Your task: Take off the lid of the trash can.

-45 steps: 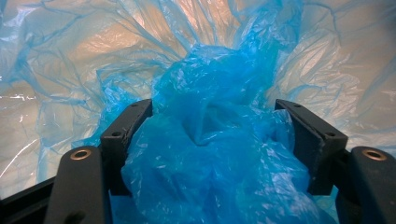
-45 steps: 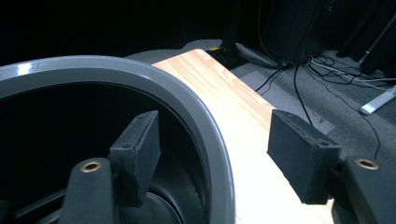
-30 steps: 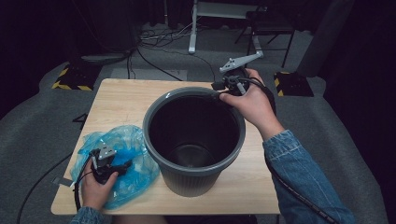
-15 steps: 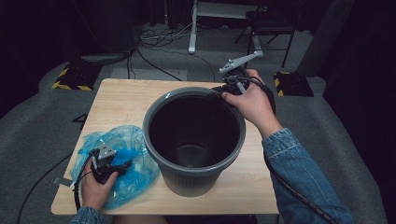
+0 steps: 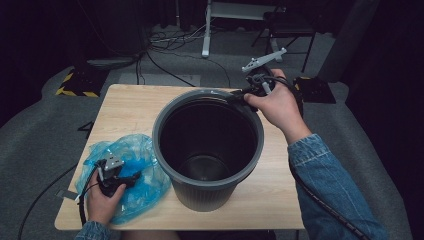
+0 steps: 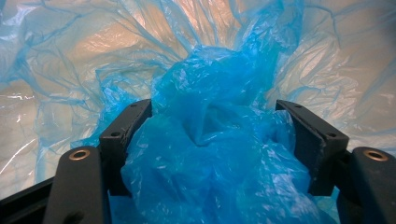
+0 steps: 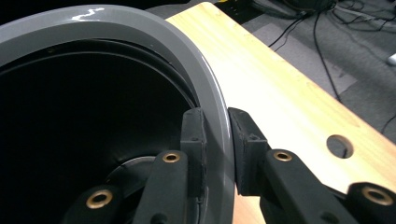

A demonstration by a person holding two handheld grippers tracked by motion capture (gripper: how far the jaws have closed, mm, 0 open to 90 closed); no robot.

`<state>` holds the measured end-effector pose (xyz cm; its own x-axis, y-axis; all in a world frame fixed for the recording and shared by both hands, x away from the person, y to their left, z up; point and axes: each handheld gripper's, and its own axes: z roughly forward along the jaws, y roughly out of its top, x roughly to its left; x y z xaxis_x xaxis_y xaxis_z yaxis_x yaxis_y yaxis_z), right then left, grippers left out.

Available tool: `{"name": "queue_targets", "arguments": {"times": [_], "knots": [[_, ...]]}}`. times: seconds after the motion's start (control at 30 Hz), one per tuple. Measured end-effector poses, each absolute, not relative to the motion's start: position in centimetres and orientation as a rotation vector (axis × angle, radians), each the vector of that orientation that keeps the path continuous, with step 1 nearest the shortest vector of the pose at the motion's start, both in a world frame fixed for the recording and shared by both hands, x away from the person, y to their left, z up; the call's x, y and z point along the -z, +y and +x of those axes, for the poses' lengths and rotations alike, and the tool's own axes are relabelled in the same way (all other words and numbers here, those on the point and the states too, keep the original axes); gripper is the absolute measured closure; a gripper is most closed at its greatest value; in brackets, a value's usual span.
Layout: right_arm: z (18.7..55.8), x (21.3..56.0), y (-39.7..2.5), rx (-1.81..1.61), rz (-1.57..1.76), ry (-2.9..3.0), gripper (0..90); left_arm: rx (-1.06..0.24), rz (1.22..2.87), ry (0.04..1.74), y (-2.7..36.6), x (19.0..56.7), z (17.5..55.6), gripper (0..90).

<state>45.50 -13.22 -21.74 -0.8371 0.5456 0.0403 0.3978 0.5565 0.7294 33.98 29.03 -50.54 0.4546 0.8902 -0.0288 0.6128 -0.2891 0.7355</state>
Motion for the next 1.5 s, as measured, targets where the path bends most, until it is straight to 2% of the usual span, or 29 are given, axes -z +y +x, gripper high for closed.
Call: {"name": "queue_targets", "arguments": {"times": [0.87,1.5], "knots": [[44.3,19.7,-16.0,-1.300,0.836,2.568,78.7,-0.532,2.031,1.249,28.8,50.5,33.9,29.9],[42.8,17.9,-22.3,-1.229,0.944,2.438,78.6,-0.529,2.026,1.250,28.7,50.6,34.0,29.0]]}}
